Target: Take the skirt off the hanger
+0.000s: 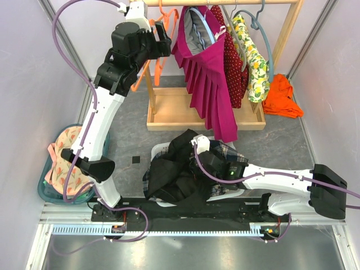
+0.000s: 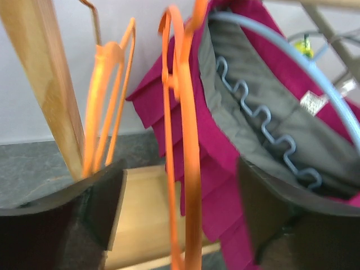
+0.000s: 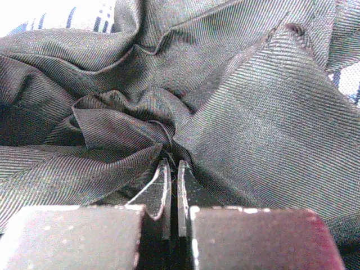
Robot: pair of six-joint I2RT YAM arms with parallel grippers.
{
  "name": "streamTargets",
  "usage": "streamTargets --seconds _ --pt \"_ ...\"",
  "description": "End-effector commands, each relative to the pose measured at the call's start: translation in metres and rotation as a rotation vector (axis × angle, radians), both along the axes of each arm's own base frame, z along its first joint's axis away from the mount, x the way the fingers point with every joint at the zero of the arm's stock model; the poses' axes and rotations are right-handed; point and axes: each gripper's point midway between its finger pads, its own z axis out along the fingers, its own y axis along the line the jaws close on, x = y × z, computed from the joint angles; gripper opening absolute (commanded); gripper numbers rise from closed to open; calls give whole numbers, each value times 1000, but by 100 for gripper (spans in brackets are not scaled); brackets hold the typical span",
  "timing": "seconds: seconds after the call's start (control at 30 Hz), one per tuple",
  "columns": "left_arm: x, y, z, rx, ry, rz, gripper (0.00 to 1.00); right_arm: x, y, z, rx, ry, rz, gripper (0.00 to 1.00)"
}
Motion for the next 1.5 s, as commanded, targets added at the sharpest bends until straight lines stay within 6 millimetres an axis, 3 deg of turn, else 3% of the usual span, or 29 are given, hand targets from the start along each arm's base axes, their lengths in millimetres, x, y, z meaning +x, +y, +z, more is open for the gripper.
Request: streamTargets --seconds 0.0,0.13,0.23,0.33,0.4,0.43,0.53,0.57,0.63,0.67,0.7,0.73,0.77,0.8,0.83,0.9,1.0,1.03,1.07,1.1,1.13,1.23,1.27,1.3,1.33,1.37,1.47 --pt "-33 -3 28 -55 -35 -94 100 2 -8 -2 -33 1 -23 0" --pt "-55 0 71 -81 -146 -116 100 3 -10 -13 -64 13 -43 0" --pt "-74 -3 114 -102 -290 -145 100 -1 -13 -34 -89 54 -59 0" --pt "-89 -18 143 -80 -403 -181 100 -4 -24 -63 -175 98 -88 0" --pt "-96 -33 146 -43 -436 -210 100 -5 -35 -81 -260 122 -123 6" --pt "-98 -36 145 -35 -437 -219 100 -6 -48 -89 -327 136 -147 16" --pt "-101 -34 130 -3 -394 -223 100 -3 -60 -81 -430 117 -158 38" --pt "-99 -34 115 31 -352 -227 100 4 -49 -52 -368 79 -158 61" --pt "-114 -22 115 51 -350 -227 100 9 -46 -13 -327 31 -150 89" --pt "-119 -22 101 79 -315 -250 100 17 -33 33 -229 -18 -138 98" --pt "-136 -12 108 86 -336 -264 100 19 -29 55 -195 -38 -127 98" --pt "-142 -11 98 103 -317 -288 100 18 -33 72 -198 -44 -117 98" --pt "-154 -14 93 125 -315 -346 100 24 -25 110 -153 -81 -104 98" --pt "-162 -10 90 163 -330 -366 100 25 -24 124 -156 -90 -100 98" --pt "-189 -2 89 193 -359 -432 100 29 -28 153 -184 -95 -94 98" --pt "-209 14 88 213 -379 -435 100 28 -36 161 -253 -82 -67 98" --pt "-226 27 87 234 -398 -438 100 37 -34 209 -260 -133 -48 98" --pt "-237 35 92 228 -419 -436 100 40 -23 250 -173 -182 -31 98" --pt "-240 38 90 226 -416 -434 100 44 -21 275 -136 -226 -28 98" --pt "-243 39 86 228 -407 -439 100 53 -29 301 -137 -296 -60 98" --pt "-249 44 86 224 -416 -440 100 70 -36 353 -56 -380 -120 98" --pt "-251 46 73 229 -390 -441 100 111 -66 430 -10 -592 -295 98" --pt "-254 48 71 225 -390 -441 100 121 -67 458 61 -673 -349 98" --pt "-252 46 64 230 -372 -445 99 128 -77 471 13 -748 -375 98" --pt "-252 46 62 234 -368 -449 100 142 -76 466 -17 -772 -384 96" --pt "-252 46 60 239 -369 -449 100 149 -78 487 49 -840 -411 95" --pt "-249 47 55 260 -363 -439 99 180 -80 495 112 -894 -390 87"
